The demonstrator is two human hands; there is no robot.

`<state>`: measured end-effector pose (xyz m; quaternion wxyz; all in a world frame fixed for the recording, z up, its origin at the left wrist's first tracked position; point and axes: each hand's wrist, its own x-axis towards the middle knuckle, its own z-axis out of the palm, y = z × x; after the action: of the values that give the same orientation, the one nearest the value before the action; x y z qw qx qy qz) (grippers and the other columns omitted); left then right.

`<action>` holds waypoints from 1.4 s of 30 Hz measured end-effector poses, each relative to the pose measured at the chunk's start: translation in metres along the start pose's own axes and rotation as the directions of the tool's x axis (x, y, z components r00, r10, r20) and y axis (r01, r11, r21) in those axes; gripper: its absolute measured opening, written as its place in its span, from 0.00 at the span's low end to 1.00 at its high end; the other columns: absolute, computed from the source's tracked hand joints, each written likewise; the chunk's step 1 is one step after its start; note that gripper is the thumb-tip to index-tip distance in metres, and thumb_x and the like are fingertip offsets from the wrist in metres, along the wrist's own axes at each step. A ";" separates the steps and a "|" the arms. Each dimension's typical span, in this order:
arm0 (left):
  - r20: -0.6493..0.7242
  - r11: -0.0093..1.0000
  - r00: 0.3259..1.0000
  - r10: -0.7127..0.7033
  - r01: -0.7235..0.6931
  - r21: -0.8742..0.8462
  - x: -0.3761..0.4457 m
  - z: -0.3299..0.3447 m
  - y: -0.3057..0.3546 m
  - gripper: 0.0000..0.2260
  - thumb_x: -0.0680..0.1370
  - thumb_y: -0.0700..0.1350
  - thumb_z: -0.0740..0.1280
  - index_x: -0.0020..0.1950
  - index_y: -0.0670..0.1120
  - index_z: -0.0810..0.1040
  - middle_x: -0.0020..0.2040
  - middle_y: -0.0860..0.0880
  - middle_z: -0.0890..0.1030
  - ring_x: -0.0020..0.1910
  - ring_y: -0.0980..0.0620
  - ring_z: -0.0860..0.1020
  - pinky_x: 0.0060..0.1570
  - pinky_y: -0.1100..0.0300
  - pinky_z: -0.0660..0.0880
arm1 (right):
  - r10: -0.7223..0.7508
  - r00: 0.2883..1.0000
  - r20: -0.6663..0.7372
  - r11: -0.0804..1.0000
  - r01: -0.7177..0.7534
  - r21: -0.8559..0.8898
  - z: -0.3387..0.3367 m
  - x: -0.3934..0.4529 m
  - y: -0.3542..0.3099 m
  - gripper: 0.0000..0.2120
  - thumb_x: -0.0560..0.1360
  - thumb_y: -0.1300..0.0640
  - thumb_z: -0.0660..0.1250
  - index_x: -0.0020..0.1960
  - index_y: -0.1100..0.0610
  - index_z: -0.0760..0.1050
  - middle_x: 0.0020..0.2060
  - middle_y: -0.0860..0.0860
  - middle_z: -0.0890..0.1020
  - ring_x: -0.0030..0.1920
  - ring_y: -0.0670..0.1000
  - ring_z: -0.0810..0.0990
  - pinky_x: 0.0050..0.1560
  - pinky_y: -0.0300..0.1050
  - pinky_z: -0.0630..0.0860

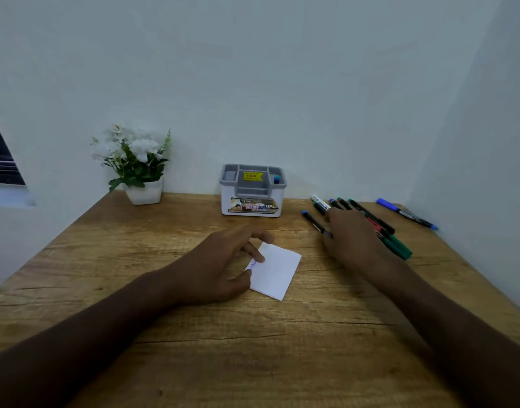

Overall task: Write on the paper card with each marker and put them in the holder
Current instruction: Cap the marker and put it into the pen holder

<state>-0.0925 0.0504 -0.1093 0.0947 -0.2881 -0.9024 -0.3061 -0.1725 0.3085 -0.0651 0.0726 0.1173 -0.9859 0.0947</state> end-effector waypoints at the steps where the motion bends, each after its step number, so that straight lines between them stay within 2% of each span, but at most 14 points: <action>1: -0.002 1.000 1.000 -0.012 0.012 -0.001 0.000 0.000 0.001 0.27 0.76 0.43 0.73 0.74 0.54 0.70 0.70 0.63 0.74 0.61 0.64 0.80 0.60 0.68 0.75 | -0.004 1.000 0.011 1.000 0.003 0.030 -0.003 0.000 -0.002 0.13 0.85 0.59 0.64 0.68 0.61 0.78 0.54 0.56 0.84 0.48 0.52 0.79 0.42 0.42 0.72; 4: 0.007 0.999 0.999 -0.037 0.036 0.032 0.000 0.000 0.002 0.28 0.76 0.43 0.73 0.75 0.54 0.70 0.71 0.61 0.74 0.60 0.65 0.80 0.61 0.67 0.72 | -0.050 0.996 0.068 0.956 0.028 0.291 -0.008 -0.005 -0.007 0.12 0.85 0.57 0.63 0.62 0.56 0.83 0.43 0.54 0.83 0.39 0.48 0.77 0.38 0.43 0.70; 7: 0.006 0.996 0.998 -0.061 0.060 0.060 -0.003 -0.001 0.004 0.26 0.78 0.47 0.70 0.75 0.55 0.69 0.71 0.62 0.73 0.60 0.64 0.79 0.59 0.65 0.72 | -0.095 0.987 0.128 0.748 -0.014 0.664 0.001 -0.025 -0.020 0.16 0.86 0.57 0.62 0.45 0.49 0.84 0.37 0.51 0.83 0.37 0.48 0.77 0.40 0.45 0.73; 10: -0.016 0.995 0.997 -0.069 0.070 0.069 -0.002 -0.002 0.007 0.18 0.84 0.53 0.64 0.75 0.56 0.71 0.69 0.62 0.74 0.59 0.61 0.78 0.58 0.61 0.75 | -0.083 0.975 0.204 0.487 -0.139 0.862 0.020 -0.033 -0.032 0.09 0.84 0.60 0.64 0.52 0.57 0.83 0.35 0.50 0.86 0.33 0.45 0.83 0.33 0.37 0.78; 11: -0.019 0.992 0.996 -0.083 0.084 0.091 -0.001 -0.002 0.008 0.18 0.85 0.56 0.63 0.75 0.56 0.71 0.70 0.62 0.74 0.61 0.61 0.77 0.59 0.61 0.75 | -0.067 0.976 0.206 0.455 -0.154 0.877 0.025 -0.034 -0.034 0.07 0.83 0.61 0.65 0.53 0.59 0.82 0.34 0.52 0.87 0.32 0.45 0.84 0.32 0.35 0.78; 15: 0.027 0.959 0.995 -0.092 0.082 0.273 -0.001 0.005 0.011 0.25 0.83 0.64 0.60 0.78 0.57 0.67 0.75 0.61 0.68 0.67 0.64 0.71 0.61 0.63 0.72 | -0.090 0.989 0.116 0.582 -0.042 0.812 0.036 -0.035 -0.038 0.04 0.83 0.62 0.66 0.53 0.57 0.81 0.36 0.51 0.88 0.34 0.45 0.86 0.35 0.35 0.80; 18: 0.045 0.952 0.997 -0.059 0.043 0.303 0.001 0.008 0.014 0.16 0.86 0.54 0.59 0.72 0.53 0.74 0.73 0.58 0.70 0.61 0.61 0.74 0.55 0.61 0.74 | -0.137 0.982 0.130 0.473 -0.050 0.880 0.037 -0.035 -0.037 0.08 0.81 0.65 0.67 0.53 0.57 0.84 0.38 0.55 0.88 0.34 0.46 0.85 0.37 0.36 0.81; 20: 0.015 0.956 0.996 -0.087 0.079 0.282 0.003 0.006 0.015 0.15 0.87 0.51 0.59 0.71 0.51 0.75 0.69 0.57 0.74 0.60 0.60 0.74 0.55 0.61 0.74 | -0.164 0.976 0.143 0.378 -0.072 0.923 0.035 -0.035 -0.033 0.06 0.80 0.64 0.71 0.52 0.58 0.86 0.41 0.58 0.89 0.35 0.46 0.84 0.38 0.35 0.81; 22: -0.007 0.957 0.992 -0.127 0.124 0.262 0.004 0.004 0.018 0.15 0.87 0.51 0.59 0.72 0.51 0.75 0.64 0.56 0.77 0.57 0.59 0.75 0.56 0.61 0.74 | -0.206 0.967 0.146 0.361 -0.064 0.930 0.036 -0.034 -0.031 0.04 0.79 0.60 0.75 0.52 0.58 0.88 0.43 0.57 0.90 0.38 0.47 0.86 0.42 0.36 0.83; 26: -0.030 0.944 0.984 -0.174 0.175 0.279 0.007 0.003 0.024 0.11 0.87 0.52 0.58 0.63 0.51 0.76 0.54 0.56 0.77 0.48 0.58 0.74 0.47 0.59 0.70 | -0.220 0.962 0.165 0.359 -0.077 0.930 0.037 -0.033 -0.031 0.02 0.78 0.57 0.77 0.49 0.55 0.89 0.46 0.55 0.90 0.44 0.48 0.87 0.48 0.39 0.84; 30: -0.219 0.943 0.966 -0.141 0.198 0.267 0.005 0.000 0.028 0.16 0.86 0.55 0.52 0.63 0.52 0.76 0.51 0.60 0.76 0.47 0.62 0.72 0.45 0.68 0.67 | -0.241 0.954 0.180 0.455 -0.053 0.889 0.039 -0.034 -0.031 0.03 0.77 0.56 0.78 0.51 0.52 0.88 0.47 0.49 0.90 0.49 0.48 0.88 0.54 0.42 0.83; 33: -0.352 0.967 0.930 -0.108 0.180 0.178 0.003 -0.003 0.028 0.16 0.87 0.56 0.51 0.64 0.54 0.75 0.44 0.63 0.73 0.46 0.64 0.73 0.43 0.70 0.66 | -0.228 0.953 0.199 0.440 -0.082 0.894 0.040 -0.037 -0.034 0.06 0.76 0.55 0.79 0.52 0.52 0.86 0.45 0.45 0.89 0.46 0.40 0.87 0.46 0.32 0.81; 38: -0.244 0.987 0.961 -0.127 0.147 0.065 0.000 -0.003 0.024 0.13 0.87 0.52 0.52 0.63 0.54 0.75 0.53 0.60 0.76 0.53 0.61 0.74 0.49 0.69 0.68 | -0.131 0.984 0.125 0.430 -0.057 0.901 0.050 -0.045 -0.043 0.04 0.77 0.55 0.77 0.52 0.50 0.86 0.43 0.38 0.87 0.44 0.32 0.82 0.38 0.25 0.74; 42: -0.121 0.972 0.977 -0.174 0.190 0.141 0.000 -0.001 0.024 0.16 0.86 0.58 0.46 0.58 0.57 0.71 0.45 0.62 0.75 0.45 0.61 0.75 0.43 0.62 0.68 | -0.181 0.980 0.087 0.445 0.003 0.896 0.045 -0.051 -0.046 0.12 0.75 0.48 0.77 0.58 0.44 0.83 0.44 0.41 0.88 0.48 0.36 0.83 0.39 0.25 0.74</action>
<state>-0.0782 0.0656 -0.0967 0.1363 -0.1791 -0.9392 -0.2592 -0.1173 0.2667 -0.1094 -0.0788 0.1988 -0.7840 0.5828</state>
